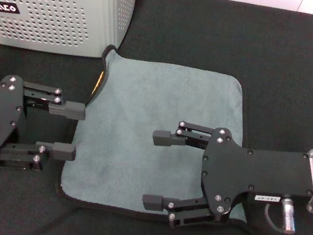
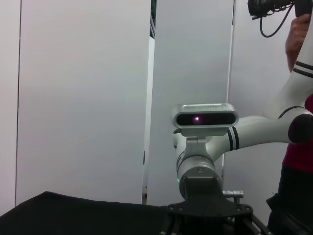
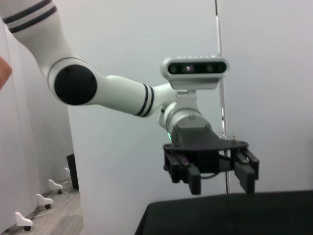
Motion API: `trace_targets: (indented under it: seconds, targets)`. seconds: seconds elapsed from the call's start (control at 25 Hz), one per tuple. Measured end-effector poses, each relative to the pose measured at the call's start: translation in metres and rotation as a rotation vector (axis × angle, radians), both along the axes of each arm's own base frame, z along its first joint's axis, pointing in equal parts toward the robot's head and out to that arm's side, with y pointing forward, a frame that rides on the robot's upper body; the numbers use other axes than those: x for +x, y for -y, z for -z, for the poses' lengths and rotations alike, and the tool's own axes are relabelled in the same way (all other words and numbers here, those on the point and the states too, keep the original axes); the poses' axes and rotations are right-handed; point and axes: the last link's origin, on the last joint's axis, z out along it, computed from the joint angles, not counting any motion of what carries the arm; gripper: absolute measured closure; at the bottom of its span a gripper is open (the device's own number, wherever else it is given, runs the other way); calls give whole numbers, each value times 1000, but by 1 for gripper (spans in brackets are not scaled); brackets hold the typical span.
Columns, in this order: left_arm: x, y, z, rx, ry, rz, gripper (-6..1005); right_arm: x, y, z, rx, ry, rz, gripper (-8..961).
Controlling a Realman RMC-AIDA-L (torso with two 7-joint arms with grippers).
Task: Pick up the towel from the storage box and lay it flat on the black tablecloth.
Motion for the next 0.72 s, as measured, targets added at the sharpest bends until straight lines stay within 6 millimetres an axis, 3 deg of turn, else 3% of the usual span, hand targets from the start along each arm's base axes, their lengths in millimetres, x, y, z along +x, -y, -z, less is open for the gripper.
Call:
trace_targets:
  seconds: [0.48, 0.72]
  targets:
    - [2, -2, -1, 1, 5, 3, 468, 5, 1, -17, 95, -100, -46, 82]
    - [4, -4, -2, 16, 14, 6, 468, 7, -1, -16, 92, -99, -44, 82]
